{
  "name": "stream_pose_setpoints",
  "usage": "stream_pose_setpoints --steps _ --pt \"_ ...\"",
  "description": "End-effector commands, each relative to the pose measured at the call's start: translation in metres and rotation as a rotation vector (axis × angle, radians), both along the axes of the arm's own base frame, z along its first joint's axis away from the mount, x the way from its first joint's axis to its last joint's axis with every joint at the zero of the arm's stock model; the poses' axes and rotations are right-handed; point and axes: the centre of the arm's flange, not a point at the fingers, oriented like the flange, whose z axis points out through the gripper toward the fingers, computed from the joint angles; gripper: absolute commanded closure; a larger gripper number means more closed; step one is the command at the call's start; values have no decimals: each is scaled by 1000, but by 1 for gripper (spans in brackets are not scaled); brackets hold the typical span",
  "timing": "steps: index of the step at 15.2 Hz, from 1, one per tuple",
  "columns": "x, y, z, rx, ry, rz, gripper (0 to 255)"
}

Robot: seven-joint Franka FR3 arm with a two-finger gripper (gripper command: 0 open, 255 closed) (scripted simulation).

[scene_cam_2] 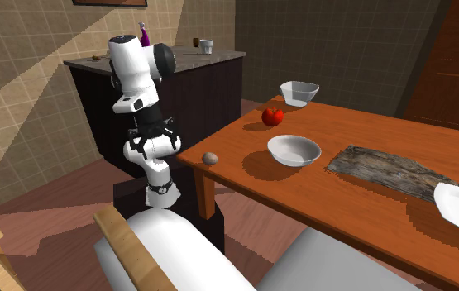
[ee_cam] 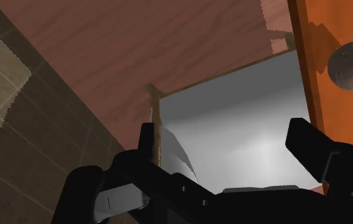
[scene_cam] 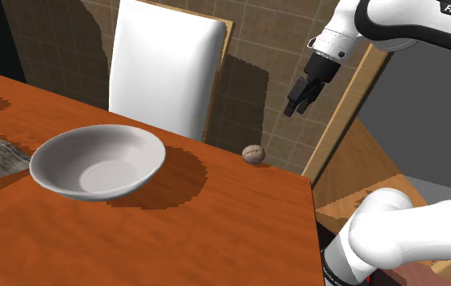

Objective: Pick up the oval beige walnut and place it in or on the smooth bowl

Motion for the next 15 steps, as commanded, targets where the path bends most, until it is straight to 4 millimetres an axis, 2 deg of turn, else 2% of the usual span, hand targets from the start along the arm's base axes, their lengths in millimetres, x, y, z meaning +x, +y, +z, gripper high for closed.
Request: stream_pose_setpoints --steps 1,13,15 --pt "0 0 0 0 0 0 0" --pt "27 148 -32 44 232 134 0" --pt "27 157 -39 46 245 141 0"
